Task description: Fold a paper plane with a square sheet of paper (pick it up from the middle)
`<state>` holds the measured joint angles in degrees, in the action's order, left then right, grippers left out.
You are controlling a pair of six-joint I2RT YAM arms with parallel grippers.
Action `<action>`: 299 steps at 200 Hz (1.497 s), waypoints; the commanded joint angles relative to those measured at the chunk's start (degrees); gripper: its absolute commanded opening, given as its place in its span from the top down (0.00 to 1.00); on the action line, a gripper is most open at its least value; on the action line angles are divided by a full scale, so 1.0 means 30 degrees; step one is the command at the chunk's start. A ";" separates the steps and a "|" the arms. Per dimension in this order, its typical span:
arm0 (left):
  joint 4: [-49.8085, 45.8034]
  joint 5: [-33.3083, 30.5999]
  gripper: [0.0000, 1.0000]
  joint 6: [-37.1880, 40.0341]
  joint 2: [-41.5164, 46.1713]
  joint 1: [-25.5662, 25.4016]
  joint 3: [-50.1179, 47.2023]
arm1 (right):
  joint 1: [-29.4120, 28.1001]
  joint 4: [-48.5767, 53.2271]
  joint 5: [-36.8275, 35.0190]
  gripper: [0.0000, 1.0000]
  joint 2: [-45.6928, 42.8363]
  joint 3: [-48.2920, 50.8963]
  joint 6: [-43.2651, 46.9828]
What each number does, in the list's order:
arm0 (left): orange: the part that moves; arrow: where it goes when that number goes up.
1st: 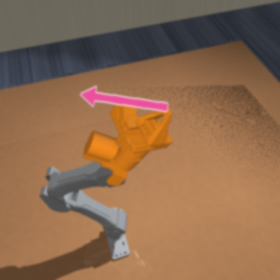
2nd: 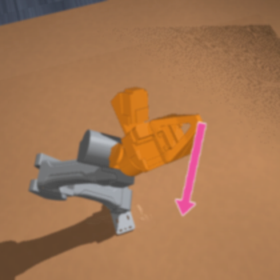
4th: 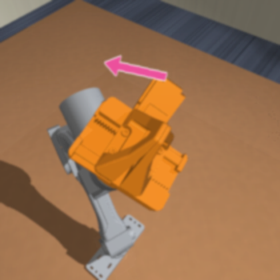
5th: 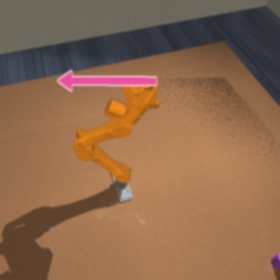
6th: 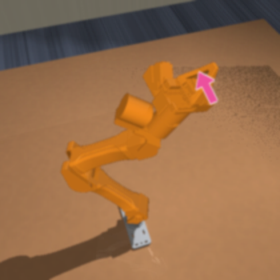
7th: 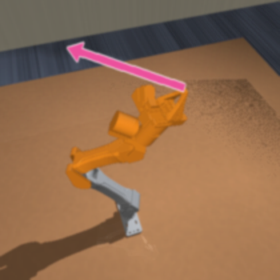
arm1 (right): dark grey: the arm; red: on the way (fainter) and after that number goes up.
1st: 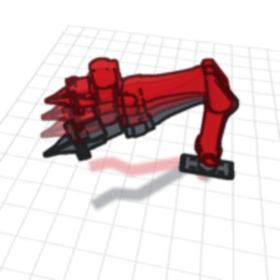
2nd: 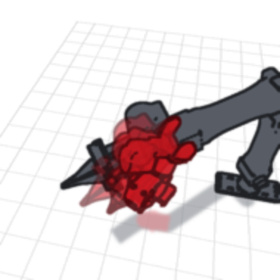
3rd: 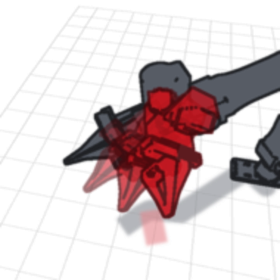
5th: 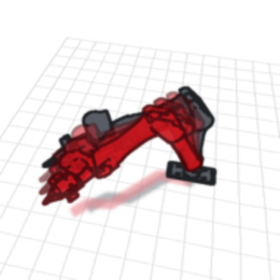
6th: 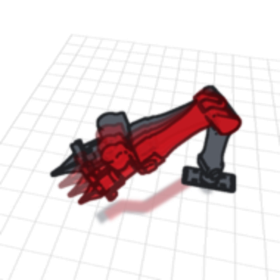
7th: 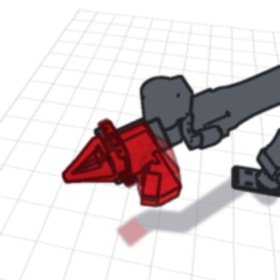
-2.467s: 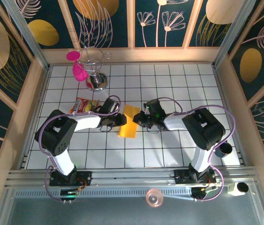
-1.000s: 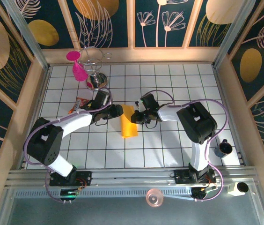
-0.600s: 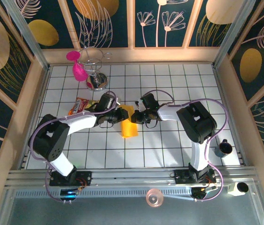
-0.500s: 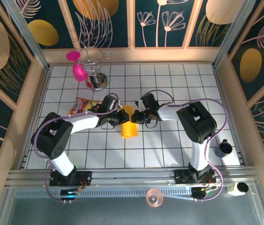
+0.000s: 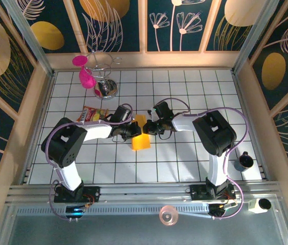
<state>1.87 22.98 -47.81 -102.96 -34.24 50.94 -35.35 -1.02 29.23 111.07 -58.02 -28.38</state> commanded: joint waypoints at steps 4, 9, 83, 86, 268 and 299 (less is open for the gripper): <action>-0.1370 -0.0919 0.94 0.0685 -0.0460 -0.0005 0.0423 | 0.0242 0.3612 -0.3324 0.96 0.2071 0.1249 -0.0003; -0.1478 -0.1043 0.94 0.0743 -0.0509 0.0016 0.0423 | 0.0249 0.3651 -0.3379 0.96 0.2086 0.1235 0.0019; -0.2557 -0.2006 0.94 0.1992 -0.0038 0.0192 -0.0395 | 0.0249 0.4237 -0.3969 0.96 0.2198 0.1648 0.0191; -0.2557 -0.1992 0.94 0.2036 0.0087 0.0258 -0.0503 | 0.0286 0.4235 -0.3954 0.96 0.2202 0.1692 0.0201; 0.4260 0.2605 0.94 0.0089 0.1710 0.1570 -0.2264 | 0.0433 0.4088 -0.3650 0.96 0.2068 0.2256 0.0349; 0.3273 0.2354 0.94 0.0523 0.0156 0.1511 -0.1753 | 0.0453 0.4128 -0.3622 0.96 0.2101 0.2241 0.0269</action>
<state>12.21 29.47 -46.39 -100.42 -29.61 43.68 -35.27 -3.03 29.08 110.74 -56.34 -28.38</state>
